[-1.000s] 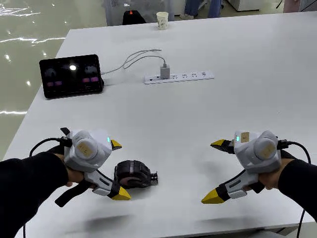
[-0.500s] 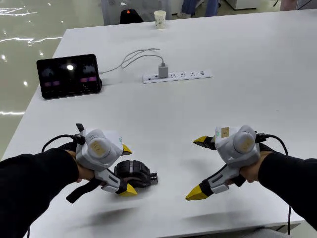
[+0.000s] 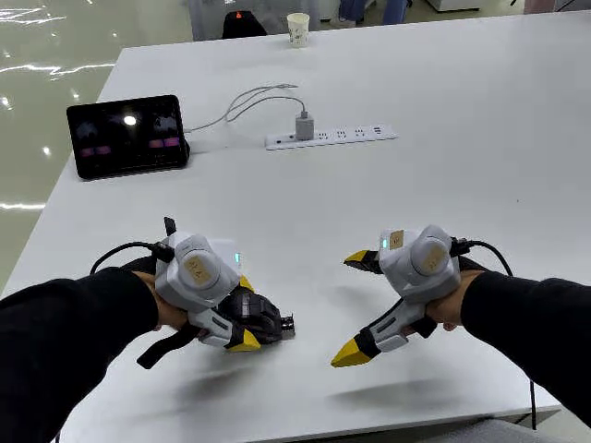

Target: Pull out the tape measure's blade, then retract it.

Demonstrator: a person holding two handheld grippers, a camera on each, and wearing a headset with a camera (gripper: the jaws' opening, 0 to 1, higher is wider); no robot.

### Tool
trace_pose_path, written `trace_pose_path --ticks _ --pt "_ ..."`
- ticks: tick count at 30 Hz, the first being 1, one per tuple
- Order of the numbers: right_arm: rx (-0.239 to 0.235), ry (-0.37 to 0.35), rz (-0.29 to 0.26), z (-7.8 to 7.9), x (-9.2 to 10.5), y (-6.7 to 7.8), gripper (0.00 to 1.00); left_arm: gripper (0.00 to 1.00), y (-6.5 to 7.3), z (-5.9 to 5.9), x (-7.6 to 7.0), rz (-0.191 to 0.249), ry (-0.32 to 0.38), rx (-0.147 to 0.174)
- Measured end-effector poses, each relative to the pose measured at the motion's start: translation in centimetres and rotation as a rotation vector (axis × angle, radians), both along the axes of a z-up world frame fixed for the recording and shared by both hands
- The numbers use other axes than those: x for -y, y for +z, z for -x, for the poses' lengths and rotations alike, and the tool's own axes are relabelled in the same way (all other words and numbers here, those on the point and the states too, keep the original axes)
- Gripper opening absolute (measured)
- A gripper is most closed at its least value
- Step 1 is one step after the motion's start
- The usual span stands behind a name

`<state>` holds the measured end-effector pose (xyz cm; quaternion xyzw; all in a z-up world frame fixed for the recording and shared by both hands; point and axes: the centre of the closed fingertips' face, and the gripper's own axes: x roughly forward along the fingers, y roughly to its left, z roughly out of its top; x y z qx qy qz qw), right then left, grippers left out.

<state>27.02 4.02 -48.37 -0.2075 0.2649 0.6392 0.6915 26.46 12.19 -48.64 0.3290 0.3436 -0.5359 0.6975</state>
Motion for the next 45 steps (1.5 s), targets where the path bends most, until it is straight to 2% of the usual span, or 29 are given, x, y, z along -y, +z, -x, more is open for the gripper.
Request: trace_pose_path --ticks 2,3,5,9,13,17,19,21,27,29,36,39,40,41,42,43,44,45 --pt "0.000 0.003 0.001 0.0 -0.2 0.0 0.99 0.32 -0.1 -0.1 0.0 -0.009 0.000 0.013" --pt "0.000 0.006 0.001 0.1 -0.4 0.0 0.99 0.32 -0.1 -0.2 -0.1 -0.026 -0.018 0.023" --pt "-0.001 0.006 -0.005 0.1 -0.7 0.0 0.99 0.31 -0.1 -0.4 -0.1 -0.036 -0.012 0.000" --pt "0.001 0.009 -0.005 0.1 -1.1 -0.1 0.99 0.31 -0.2 -0.3 0.0 -0.048 -0.014 0.002" --pt "-0.004 0.014 -0.006 -0.1 -1.6 -0.5 0.99 0.31 -0.4 -0.4 -0.1 -0.032 0.020 -0.013" --pt "-0.009 0.028 -0.001 0.0 -2.2 -1.0 0.99 0.31 -0.4 -0.3 0.0 -0.046 0.019 -0.004" --pt "0.000 0.036 0.002 -0.1 -2.6 -1.1 0.99 0.31 -0.5 -0.2 0.0 -0.051 0.016 -0.005" --pt "0.029 0.063 -0.004 -0.1 -3.1 -1.2 0.99 0.31 -0.5 -0.1 0.0 -0.057 0.008 -0.007" --pt "0.014 0.025 -0.014 -0.6 -4.1 -1.9 0.99 0.31 -0.5 -0.1 0.0 -0.050 0.009 -0.009" --pt "0.040 0.026 -0.011 -0.8 -4.3 -2.0 0.99 0.31 -0.5 -0.1 0.0 -0.046 0.014 -0.006" --pt "0.034 0.086 0.015 0.3 -4.7 -2.9 0.99 0.31 -0.5 0.0 0.1 -0.042 0.013 -0.013" --pt "0.028 0.092 0.026 0.5 -4.7 -3.2 0.99 0.31 -0.5 0.0 0.1 -0.040 0.013 -0.013" --pt "0.039 0.091 0.033 0.4 -4.6 -3.4 0.99 0.31 -0.5 0.0 0.1 -0.039 0.013 -0.013" --pt "0.038 0.092 0.036 0.3 -4.6 -3.4 0.96 0.31 -0.5 0.0 0.1 -0.038 0.014 -0.014" --pt "0.038 0.096 0.039 0.4 -4.5 -3.4 0.83 0.31 -0.6 0.0 0.1 -0.038 0.015 -0.015" --pt "0.052 0.092 0.041 0.2 -4.4 -3.4 0.75 0.31 -0.6 0.0 0.1 -0.039 0.014 -0.016" --pt "0.065 0.092 0.045 0.0 -4.4 -3.5 0.72 0.32 -0.6 0.0 0.1 -0.039 0.015 -0.016" --pt "0.050 0.086 0.041 0.0 -4.4 -3.5 0.75 0.32 -0.6 0.0 0.1 -0.040 0.015 -0.017"
